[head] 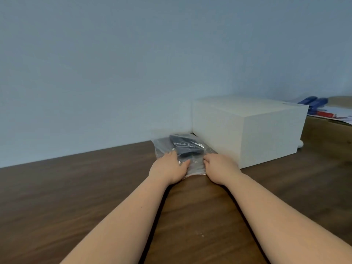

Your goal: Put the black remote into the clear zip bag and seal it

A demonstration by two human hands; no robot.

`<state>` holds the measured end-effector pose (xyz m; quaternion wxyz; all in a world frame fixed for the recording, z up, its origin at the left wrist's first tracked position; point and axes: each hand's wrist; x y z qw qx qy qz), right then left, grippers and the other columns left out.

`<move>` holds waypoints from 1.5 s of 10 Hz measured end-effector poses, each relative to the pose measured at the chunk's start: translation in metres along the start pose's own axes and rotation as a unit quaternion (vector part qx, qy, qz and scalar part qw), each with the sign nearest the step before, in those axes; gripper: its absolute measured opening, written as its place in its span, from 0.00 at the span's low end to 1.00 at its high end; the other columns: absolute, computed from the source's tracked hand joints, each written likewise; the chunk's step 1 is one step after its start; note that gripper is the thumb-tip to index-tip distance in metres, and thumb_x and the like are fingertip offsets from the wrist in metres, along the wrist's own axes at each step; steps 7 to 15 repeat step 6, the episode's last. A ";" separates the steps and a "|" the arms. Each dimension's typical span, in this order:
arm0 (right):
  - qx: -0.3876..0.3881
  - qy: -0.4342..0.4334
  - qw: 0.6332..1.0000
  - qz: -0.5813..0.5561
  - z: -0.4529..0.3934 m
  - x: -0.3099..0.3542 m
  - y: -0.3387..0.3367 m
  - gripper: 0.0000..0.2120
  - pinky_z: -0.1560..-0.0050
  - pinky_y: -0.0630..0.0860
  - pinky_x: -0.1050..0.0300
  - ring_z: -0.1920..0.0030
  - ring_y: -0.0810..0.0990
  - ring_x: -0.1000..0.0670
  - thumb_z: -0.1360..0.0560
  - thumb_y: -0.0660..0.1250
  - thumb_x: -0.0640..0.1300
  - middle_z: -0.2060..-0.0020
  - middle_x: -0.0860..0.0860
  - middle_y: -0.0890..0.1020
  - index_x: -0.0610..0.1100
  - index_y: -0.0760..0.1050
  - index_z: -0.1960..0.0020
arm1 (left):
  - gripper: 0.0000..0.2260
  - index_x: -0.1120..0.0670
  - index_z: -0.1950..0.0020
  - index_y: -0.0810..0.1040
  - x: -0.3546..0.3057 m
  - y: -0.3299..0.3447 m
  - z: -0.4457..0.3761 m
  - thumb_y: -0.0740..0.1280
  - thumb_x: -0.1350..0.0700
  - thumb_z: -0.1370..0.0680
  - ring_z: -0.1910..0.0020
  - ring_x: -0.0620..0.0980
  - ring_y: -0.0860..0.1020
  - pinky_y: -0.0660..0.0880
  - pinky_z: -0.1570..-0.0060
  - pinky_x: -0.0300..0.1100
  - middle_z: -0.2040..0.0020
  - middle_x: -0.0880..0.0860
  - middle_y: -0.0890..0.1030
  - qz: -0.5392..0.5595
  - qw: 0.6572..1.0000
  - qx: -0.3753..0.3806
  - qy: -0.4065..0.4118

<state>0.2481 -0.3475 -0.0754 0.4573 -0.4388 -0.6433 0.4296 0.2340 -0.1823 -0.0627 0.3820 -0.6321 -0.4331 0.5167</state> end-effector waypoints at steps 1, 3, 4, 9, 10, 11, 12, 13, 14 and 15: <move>-0.016 -0.001 1.000 -0.009 0.003 0.000 -0.001 0.10 0.57 0.67 0.53 0.48 0.77 0.41 0.22 0.53 0.44 0.47 0.44 0.80 0.45 0.73 0.55 | 0.27 0.57 0.35 0.67 0.002 -0.002 0.011 0.54 0.38 0.24 0.35 0.57 0.69 0.68 0.37 0.53 0.35 0.57 0.72 -0.003 0.999 -0.035 -0.006; -0.088 -0.027 0.996 -0.005 0.015 0.004 -0.006 0.10 0.61 0.63 0.55 0.53 0.77 0.41 0.22 0.53 0.43 0.53 0.44 0.81 0.46 0.66 0.62 | 0.21 0.57 0.42 0.70 0.012 -0.009 0.036 0.54 0.41 0.23 0.41 0.56 0.73 0.71 0.45 0.52 0.41 0.55 0.75 0.024 0.997 -0.063 -0.035; -0.085 -0.022 0.996 -0.012 0.026 0.007 -0.011 0.12 0.61 0.64 0.55 0.55 0.78 0.41 0.22 0.53 0.44 0.54 0.43 0.81 0.46 0.66 0.63 | 0.17 0.56 0.48 0.71 0.014 -0.016 0.056 0.55 0.43 0.23 0.47 0.56 0.75 0.73 0.51 0.50 0.48 0.53 0.76 0.051 0.994 -0.079 -0.050; -0.093 -0.009 0.992 -0.089 0.072 0.013 -0.026 0.17 0.61 0.69 0.52 0.56 0.77 0.40 0.22 0.55 0.45 0.62 0.44 0.78 0.47 0.66 0.69 | 0.14 0.53 0.59 0.67 0.018 -0.024 0.095 0.55 0.44 0.22 0.57 0.53 0.74 0.69 0.60 0.46 0.58 0.50 0.75 0.050 0.994 -0.085 -0.052; -0.093 -0.009 0.992 -0.089 0.072 0.013 -0.026 0.17 0.61 0.69 0.52 0.56 0.77 0.40 0.22 0.55 0.45 0.62 0.44 0.78 0.47 0.66 0.69 | 0.14 0.53 0.59 0.67 0.018 -0.024 0.095 0.55 0.44 0.22 0.57 0.53 0.74 0.69 0.60 0.46 0.58 0.50 0.75 0.050 0.994 -0.085 -0.052; -0.093 -0.009 0.992 -0.089 0.072 0.013 -0.026 0.17 0.61 0.69 0.52 0.56 0.77 0.40 0.22 0.55 0.45 0.62 0.44 0.78 0.47 0.66 0.69 | 0.14 0.53 0.59 0.67 0.018 -0.024 0.095 0.55 0.44 0.22 0.57 0.53 0.74 0.69 0.60 0.46 0.58 0.50 0.75 0.050 0.994 -0.085 -0.052; -0.093 -0.009 0.992 -0.089 0.072 0.013 -0.026 0.17 0.61 0.69 0.52 0.56 0.77 0.40 0.22 0.55 0.45 0.62 0.44 0.78 0.47 0.66 0.69 | 0.14 0.53 0.59 0.67 0.018 -0.024 0.095 0.55 0.44 0.22 0.57 0.53 0.74 0.69 0.60 0.46 0.58 0.50 0.75 0.050 0.994 -0.085 -0.052; -0.093 -0.009 0.992 -0.089 0.072 0.013 -0.026 0.17 0.61 0.69 0.52 0.56 0.77 0.40 0.22 0.55 0.45 0.62 0.44 0.78 0.47 0.66 0.69 | 0.14 0.53 0.59 0.67 0.018 -0.024 0.095 0.55 0.44 0.22 0.57 0.53 0.74 0.69 0.60 0.46 0.58 0.50 0.75 0.050 0.994 -0.085 -0.052; -0.093 -0.009 0.992 -0.089 0.072 0.013 -0.026 0.17 0.61 0.69 0.52 0.56 0.77 0.40 0.22 0.55 0.45 0.62 0.44 0.78 0.47 0.66 0.69 | 0.14 0.53 0.59 0.67 0.018 -0.024 0.095 0.55 0.44 0.22 0.57 0.53 0.74 0.69 0.60 0.46 0.58 0.50 0.75 0.050 0.994 -0.085 -0.052; -0.093 -0.009 0.992 -0.089 0.072 0.013 -0.026 0.17 0.61 0.69 0.52 0.56 0.77 0.40 0.22 0.55 0.45 0.62 0.44 0.78 0.47 0.66 0.69 | 0.14 0.53 0.59 0.67 0.018 -0.024 0.095 0.55 0.44 0.22 0.57 0.53 0.74 0.69 0.60 0.46 0.58 0.50 0.75 0.050 0.994 -0.085 -0.052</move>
Point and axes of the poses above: each hand's wrist, its own z-axis away from the middle knuckle, its own y-axis out of the palm, x = y × z
